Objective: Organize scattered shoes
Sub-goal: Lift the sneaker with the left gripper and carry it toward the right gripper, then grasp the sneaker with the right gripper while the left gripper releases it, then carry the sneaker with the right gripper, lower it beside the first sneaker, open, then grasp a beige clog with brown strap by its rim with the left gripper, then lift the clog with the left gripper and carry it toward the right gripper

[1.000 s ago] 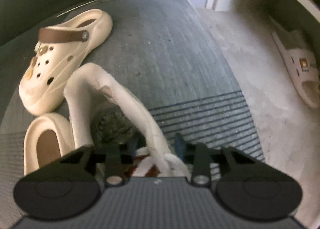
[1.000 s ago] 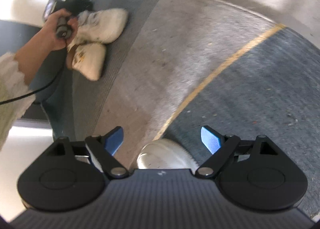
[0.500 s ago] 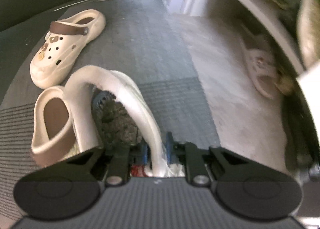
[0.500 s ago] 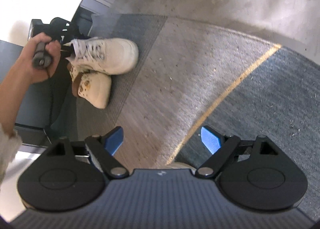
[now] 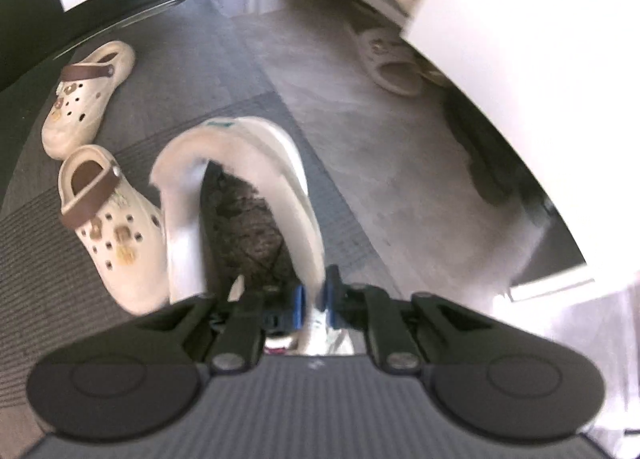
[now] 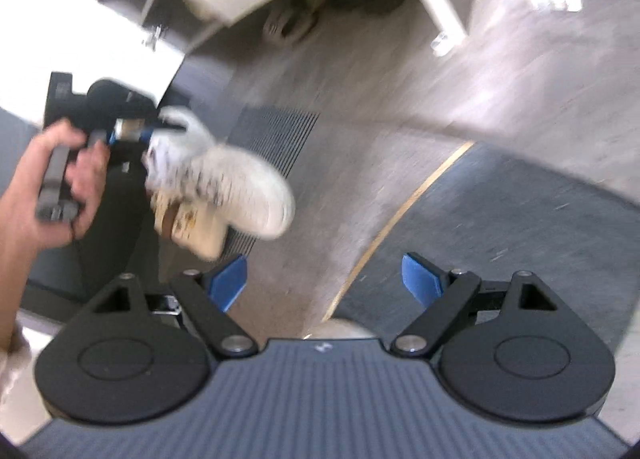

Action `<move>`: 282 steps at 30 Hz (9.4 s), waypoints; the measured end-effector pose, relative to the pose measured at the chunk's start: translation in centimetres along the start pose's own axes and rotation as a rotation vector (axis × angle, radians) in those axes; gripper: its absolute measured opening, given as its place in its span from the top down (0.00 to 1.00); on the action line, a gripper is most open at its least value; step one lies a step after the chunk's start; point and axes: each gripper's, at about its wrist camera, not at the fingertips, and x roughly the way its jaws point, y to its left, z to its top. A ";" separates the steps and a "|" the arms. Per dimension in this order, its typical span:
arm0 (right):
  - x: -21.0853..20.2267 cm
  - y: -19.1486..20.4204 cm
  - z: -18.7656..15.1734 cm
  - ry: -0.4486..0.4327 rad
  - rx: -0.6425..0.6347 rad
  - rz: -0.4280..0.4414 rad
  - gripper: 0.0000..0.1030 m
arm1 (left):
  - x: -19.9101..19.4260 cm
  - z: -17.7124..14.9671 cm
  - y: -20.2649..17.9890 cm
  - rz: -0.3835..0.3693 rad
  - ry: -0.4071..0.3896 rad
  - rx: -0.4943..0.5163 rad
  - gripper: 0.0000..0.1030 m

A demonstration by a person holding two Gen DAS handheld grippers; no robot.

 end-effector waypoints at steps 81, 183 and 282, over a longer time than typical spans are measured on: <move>24.8 7.8 -0.5 0.969 -2.705 -0.322 0.66 | -5.9 -23.1 4.0 -0.105 0.074 0.438 0.14; -6.4 2.8 -3.6 -0.050 -0.219 -0.215 0.10 | -1.4 -6.0 28.6 -0.223 -0.301 0.045 0.00; -24.1 0.9 -4.4 -0.100 -0.338 0.208 0.10 | -11.4 -58.1 7.2 -0.347 0.633 0.485 0.42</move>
